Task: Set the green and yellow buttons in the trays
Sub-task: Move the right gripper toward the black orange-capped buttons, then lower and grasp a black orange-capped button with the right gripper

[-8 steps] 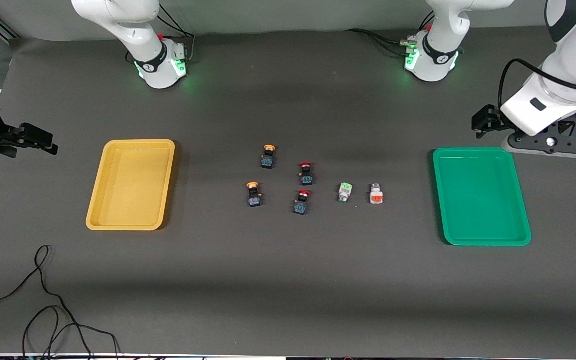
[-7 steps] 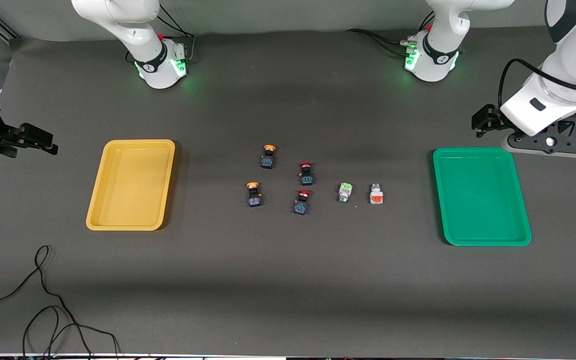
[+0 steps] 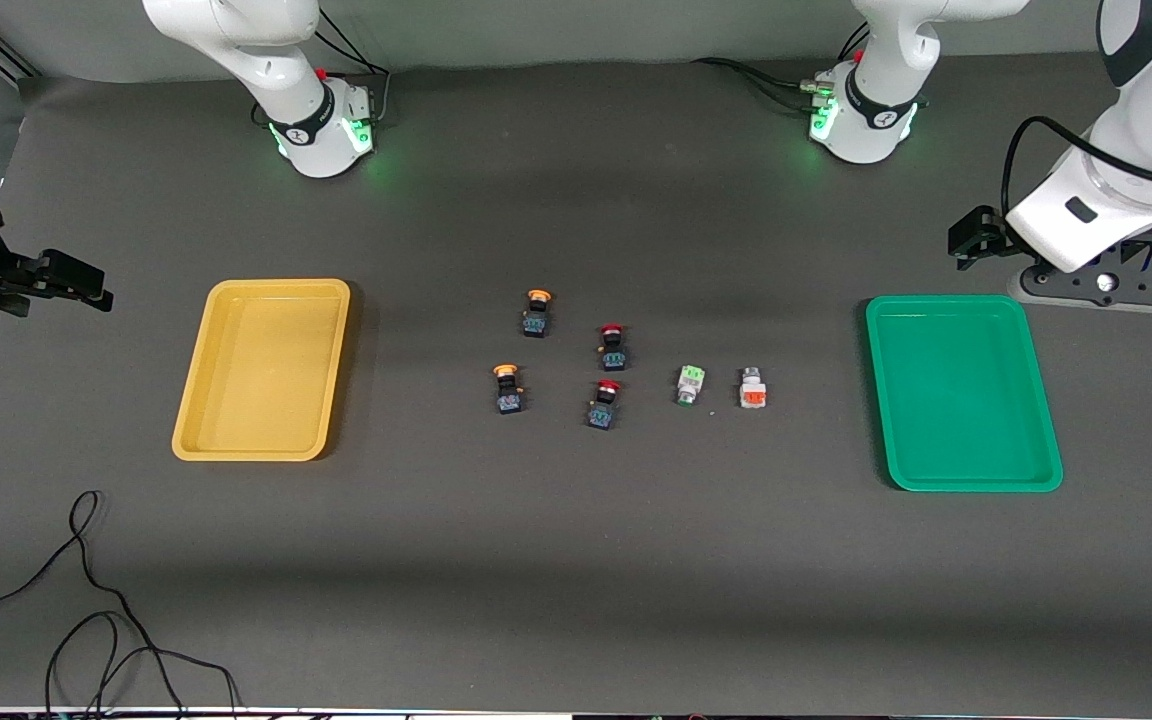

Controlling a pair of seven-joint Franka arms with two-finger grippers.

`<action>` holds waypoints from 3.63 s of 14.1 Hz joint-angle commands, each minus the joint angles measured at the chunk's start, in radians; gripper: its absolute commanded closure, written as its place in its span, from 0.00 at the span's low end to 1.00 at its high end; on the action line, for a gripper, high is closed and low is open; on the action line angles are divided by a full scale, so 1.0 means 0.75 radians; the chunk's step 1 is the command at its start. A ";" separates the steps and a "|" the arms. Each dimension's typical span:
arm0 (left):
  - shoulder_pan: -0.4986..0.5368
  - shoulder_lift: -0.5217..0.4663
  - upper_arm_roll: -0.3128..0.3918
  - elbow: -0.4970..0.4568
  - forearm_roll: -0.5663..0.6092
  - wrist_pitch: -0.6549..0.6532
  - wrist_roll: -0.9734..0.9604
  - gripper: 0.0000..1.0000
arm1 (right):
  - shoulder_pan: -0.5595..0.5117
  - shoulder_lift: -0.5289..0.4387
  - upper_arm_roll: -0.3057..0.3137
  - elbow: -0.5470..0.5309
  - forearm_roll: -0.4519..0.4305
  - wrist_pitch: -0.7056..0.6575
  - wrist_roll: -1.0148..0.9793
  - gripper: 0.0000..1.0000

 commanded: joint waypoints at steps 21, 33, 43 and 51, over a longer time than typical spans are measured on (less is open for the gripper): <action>0.002 0.019 0.001 0.043 0.009 -0.036 0.016 0.00 | 1.019 -0.005 0.005 -0.279 0.100 0.356 1.495 0.00; 0.004 0.019 0.001 0.043 0.011 -0.038 0.016 0.00 | 1.157 0.348 -0.003 -0.788 -0.114 1.319 1.543 0.00; 0.002 0.019 0.001 0.043 0.011 -0.041 0.016 0.00 | 1.159 0.641 -0.009 -0.684 -0.129 1.514 1.543 0.20; 0.004 0.019 0.001 0.043 0.011 -0.041 0.016 0.00 | 1.150 0.513 -0.013 -0.641 -0.166 1.331 1.527 0.68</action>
